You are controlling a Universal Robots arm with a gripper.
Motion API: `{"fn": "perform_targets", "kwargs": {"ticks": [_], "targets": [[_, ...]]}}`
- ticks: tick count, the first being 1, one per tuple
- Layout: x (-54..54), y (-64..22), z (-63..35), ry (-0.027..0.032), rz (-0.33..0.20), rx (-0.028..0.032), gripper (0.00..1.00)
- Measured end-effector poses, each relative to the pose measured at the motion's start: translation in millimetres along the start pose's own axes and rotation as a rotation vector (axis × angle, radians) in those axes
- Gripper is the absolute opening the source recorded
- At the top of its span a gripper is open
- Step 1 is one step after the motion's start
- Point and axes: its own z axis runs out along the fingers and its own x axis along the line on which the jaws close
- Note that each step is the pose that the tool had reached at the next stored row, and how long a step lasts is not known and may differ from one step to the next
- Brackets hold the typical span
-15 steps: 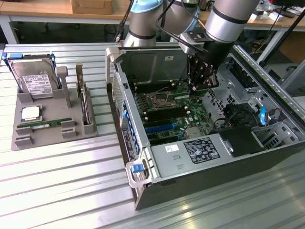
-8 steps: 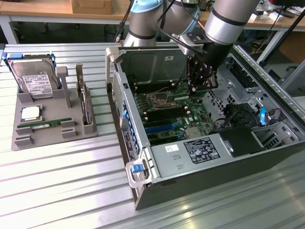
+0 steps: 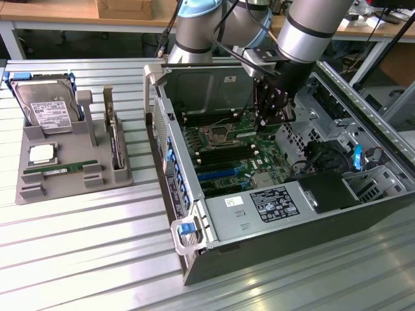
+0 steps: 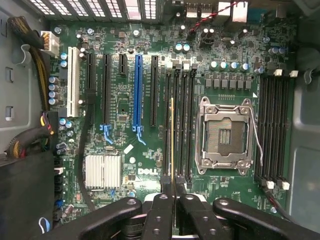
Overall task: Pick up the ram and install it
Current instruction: 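Insert the ram into the slot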
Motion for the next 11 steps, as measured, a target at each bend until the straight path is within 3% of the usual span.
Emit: {"fn": "perform_targets", "kwargs": {"ticks": [11], "targets": [[0.1,-0.2,7.0,0.0,0.0,0.0,0.12]]}}
